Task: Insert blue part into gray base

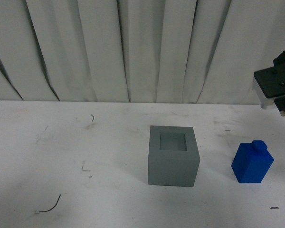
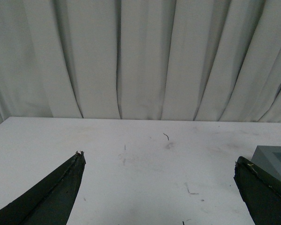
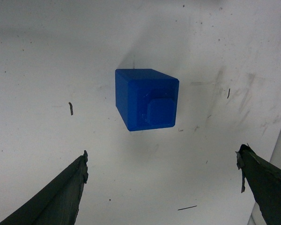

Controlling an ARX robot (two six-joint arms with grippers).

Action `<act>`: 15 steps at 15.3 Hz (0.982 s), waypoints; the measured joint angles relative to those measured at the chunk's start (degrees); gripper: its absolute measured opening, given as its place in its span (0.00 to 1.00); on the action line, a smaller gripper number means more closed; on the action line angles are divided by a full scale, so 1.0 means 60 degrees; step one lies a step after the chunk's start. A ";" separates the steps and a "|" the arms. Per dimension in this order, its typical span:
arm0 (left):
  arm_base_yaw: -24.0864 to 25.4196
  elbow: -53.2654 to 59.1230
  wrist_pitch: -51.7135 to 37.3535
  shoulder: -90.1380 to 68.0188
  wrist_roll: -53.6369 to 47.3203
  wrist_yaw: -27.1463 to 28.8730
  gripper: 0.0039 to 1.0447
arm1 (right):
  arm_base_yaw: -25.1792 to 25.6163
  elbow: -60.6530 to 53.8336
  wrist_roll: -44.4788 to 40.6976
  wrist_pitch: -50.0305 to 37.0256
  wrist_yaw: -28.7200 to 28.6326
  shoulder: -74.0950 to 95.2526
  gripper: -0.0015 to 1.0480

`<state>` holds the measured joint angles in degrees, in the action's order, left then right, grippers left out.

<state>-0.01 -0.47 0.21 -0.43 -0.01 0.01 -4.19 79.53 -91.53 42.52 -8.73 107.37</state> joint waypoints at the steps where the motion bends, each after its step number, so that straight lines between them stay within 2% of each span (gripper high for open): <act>1: 0.0000 0.0000 0.0000 0.0000 0.0000 0.0000 0.94 | 0.0000 0.0007 -0.0175 0.0120 0.0073 0.0113 0.94; 3: 0.0000 0.0000 -0.0004 0.0000 0.0000 0.0000 0.94 | 0.0011 0.0084 -0.0295 0.0565 0.0178 0.0423 0.94; 10: 0.0000 0.0000 -0.0004 0.0000 0.0000 0.0000 0.94 | 0.0331 0.0969 0.0211 0.0138 0.0062 0.2259 0.94; 15: 0.0000 0.0000 -0.0004 0.0000 0.0000 0.0000 0.94 | 0.0066 0.1115 0.0433 0.0047 -0.0113 0.2841 0.94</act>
<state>-0.01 -0.47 0.19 -0.43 -0.01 0.01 -3.79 86.21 -88.92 42.81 -9.41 124.42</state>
